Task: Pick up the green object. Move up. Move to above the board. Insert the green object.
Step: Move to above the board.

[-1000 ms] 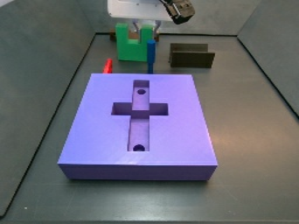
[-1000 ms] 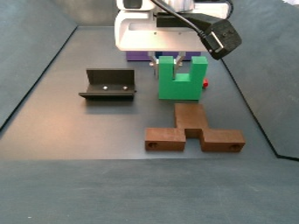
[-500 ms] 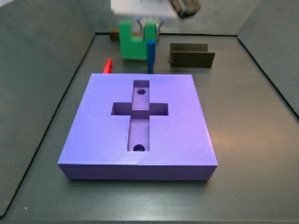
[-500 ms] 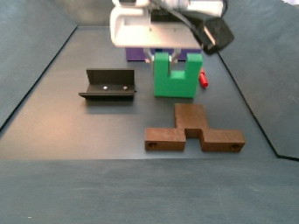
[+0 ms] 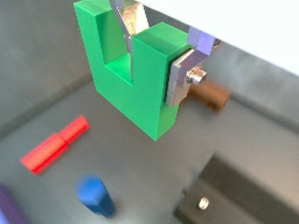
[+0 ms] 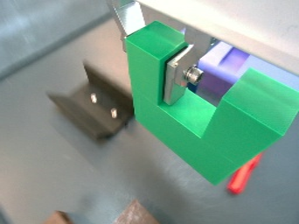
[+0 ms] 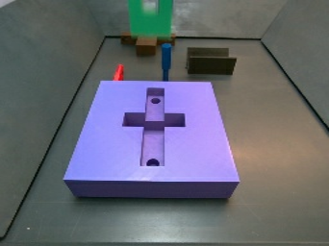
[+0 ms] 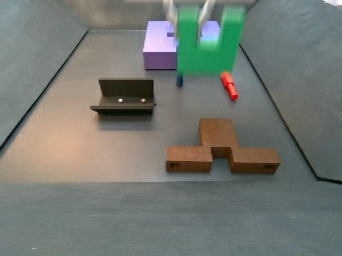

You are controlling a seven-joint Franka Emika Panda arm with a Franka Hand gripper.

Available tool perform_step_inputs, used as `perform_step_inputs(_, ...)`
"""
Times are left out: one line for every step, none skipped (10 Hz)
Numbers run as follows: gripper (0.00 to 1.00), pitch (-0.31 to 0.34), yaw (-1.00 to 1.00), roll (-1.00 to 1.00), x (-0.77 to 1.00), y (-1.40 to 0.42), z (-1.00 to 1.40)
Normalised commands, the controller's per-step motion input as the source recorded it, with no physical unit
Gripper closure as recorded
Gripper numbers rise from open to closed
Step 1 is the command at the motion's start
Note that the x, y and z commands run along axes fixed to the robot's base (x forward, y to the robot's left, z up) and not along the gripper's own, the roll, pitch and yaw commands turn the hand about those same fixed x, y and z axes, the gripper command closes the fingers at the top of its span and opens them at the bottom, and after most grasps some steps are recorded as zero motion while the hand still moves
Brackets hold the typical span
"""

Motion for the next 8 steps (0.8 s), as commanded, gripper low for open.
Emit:
perform_step_inputs(1.0,0.025,0.0,0.02,0.0,0.0,1.4)
perform_step_inputs(1.0,0.044,0.0,0.02,0.03,0.0,1.4)
perform_step_inputs(1.0,0.087,0.0,0.02,0.03,0.0,1.4)
perform_step_inputs(1.0,0.079,0.0,0.02,0.02,-0.01,0.64)
perform_step_inputs(1.0,0.218,0.2,0.02,-0.05,-1.4,0.22)
perform_step_inputs(1.0,0.193,0.19,0.02,-0.04,-1.4,0.19)
perform_step_inputs(1.0,0.162,0.14,0.05,-0.05,-1.4,0.21)
perform_step_inputs(1.0,0.108,0.06,0.0,-0.03,-1.4,0.21)
